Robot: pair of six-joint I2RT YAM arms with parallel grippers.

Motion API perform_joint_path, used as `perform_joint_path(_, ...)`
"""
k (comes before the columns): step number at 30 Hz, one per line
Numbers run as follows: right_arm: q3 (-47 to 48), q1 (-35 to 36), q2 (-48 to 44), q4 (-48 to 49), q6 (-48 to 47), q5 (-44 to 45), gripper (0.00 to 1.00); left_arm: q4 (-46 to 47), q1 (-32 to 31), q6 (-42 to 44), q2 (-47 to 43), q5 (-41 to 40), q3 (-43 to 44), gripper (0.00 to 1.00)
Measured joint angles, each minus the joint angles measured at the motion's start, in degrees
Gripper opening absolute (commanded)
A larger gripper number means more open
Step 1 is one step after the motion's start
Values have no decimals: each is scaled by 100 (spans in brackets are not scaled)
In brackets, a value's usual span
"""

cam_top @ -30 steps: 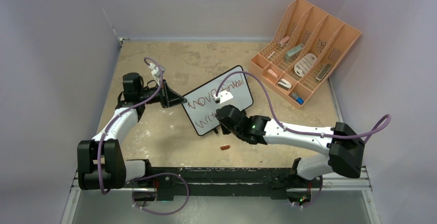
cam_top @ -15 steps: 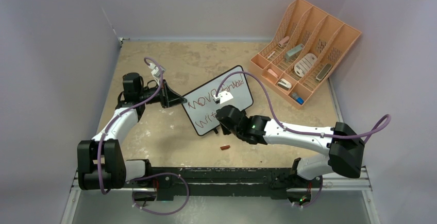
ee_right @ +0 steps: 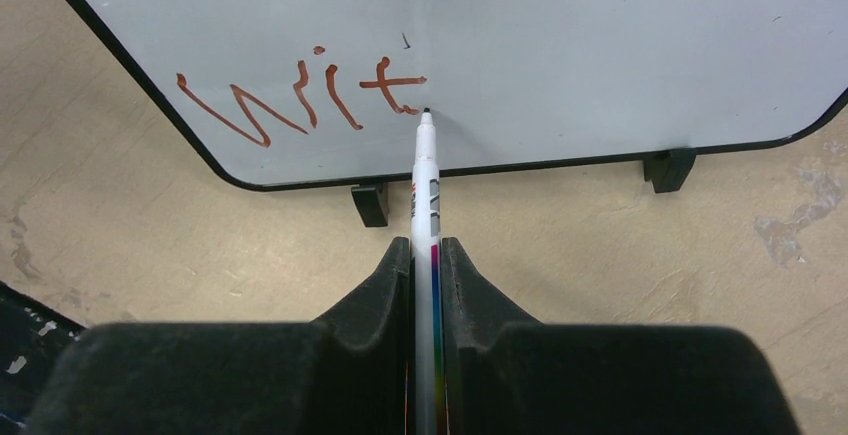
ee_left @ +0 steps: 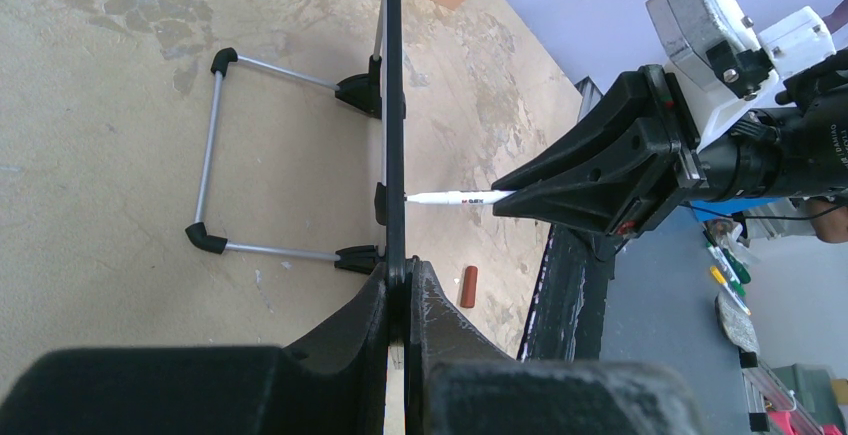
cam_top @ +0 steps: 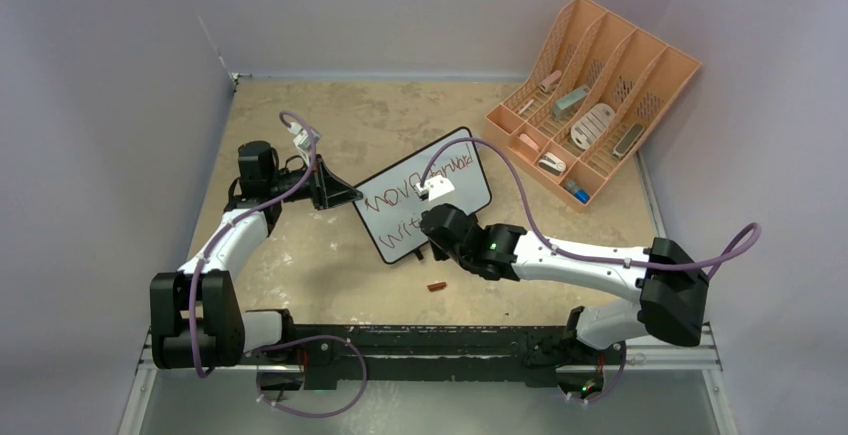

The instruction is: Write a sentence on the whiteboard

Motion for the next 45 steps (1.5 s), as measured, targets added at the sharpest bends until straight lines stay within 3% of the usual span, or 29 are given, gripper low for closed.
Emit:
perform_joint_path(26,483,-55,-55,111,-116,319,0,0,0,0,0,4,0,0)
perform_joint_path(45,291,-74,79,-7,-55,160,0,-2,0,0,0,-2,0,0)
